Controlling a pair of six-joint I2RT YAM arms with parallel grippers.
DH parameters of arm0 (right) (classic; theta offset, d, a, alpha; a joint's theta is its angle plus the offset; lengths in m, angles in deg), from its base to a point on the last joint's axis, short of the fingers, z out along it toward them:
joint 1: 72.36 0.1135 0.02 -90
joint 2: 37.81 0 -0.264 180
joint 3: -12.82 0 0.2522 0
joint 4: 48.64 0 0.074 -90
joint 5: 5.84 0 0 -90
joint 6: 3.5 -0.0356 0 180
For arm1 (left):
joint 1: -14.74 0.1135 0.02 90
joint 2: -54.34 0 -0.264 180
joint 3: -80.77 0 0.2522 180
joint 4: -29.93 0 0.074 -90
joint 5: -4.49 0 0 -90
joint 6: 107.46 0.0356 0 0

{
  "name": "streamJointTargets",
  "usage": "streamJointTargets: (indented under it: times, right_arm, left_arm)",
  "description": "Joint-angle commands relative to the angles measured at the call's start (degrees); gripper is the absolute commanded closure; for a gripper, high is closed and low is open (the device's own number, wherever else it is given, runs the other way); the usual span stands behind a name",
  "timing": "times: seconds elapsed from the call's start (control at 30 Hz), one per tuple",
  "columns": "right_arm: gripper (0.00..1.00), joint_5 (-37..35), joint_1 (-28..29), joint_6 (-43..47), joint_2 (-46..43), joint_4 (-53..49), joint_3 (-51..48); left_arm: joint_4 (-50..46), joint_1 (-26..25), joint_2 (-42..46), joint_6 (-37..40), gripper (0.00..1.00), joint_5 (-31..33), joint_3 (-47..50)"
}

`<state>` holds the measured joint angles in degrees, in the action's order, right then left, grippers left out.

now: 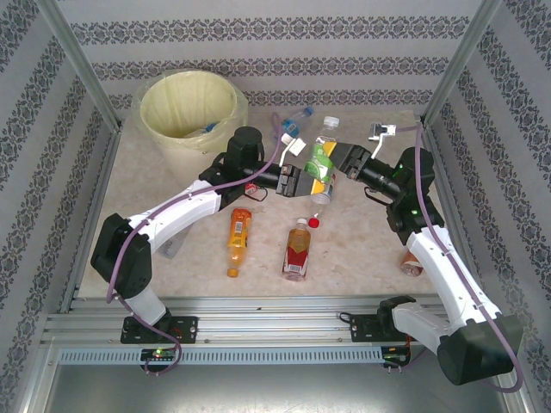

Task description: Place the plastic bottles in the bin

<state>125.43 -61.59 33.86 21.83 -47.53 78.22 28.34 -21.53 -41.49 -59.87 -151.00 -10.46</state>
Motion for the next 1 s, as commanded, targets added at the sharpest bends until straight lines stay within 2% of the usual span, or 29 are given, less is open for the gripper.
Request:
streamJointTargets:
  times: [0.0, 0.13, 0.27, 0.43, 0.63, 0.97]
  right_arm:
    - [0.52, 1.24, 0.75, 0.25, 0.14, 2.2, -0.84]
    - [0.52, 1.5, 0.58, 0.52, -0.25, 1.96, -1.1]
    - [0.52, 1.94, 0.57, 0.59, -0.23, 2.0, -1.19]
    - [0.52, 2.21, 0.57, 0.83, -0.22, 1.76, -1.19]
    - [0.46, 2.31, 0.44, 0.81, -0.43, 1.73, -1.26]
    - [0.14, 2.65, -2.0, 2.05, -4.38, -2.39, -1.44]
  left_arm:
    - [3.48, 0.4, 2.71, 0.04, 0.23, -2.35, -0.31]
    - [4.11, 0.94, 2.84, -0.42, 0.2, -2.49, -0.22]
    - [4.92, 1.16, 2.97, -1.16, 0.2, -2.59, -0.05]
    - [4.48, 1.37, 3.11, -0.77, 0.34, -2.62, -0.11]
    - [4.26, 1.37, 3.1, -0.58, 0.48, -2.67, -0.13]
    - [-3.07, 2.06, 3.68, 5.09, 0.5, -0.81, -1.31]
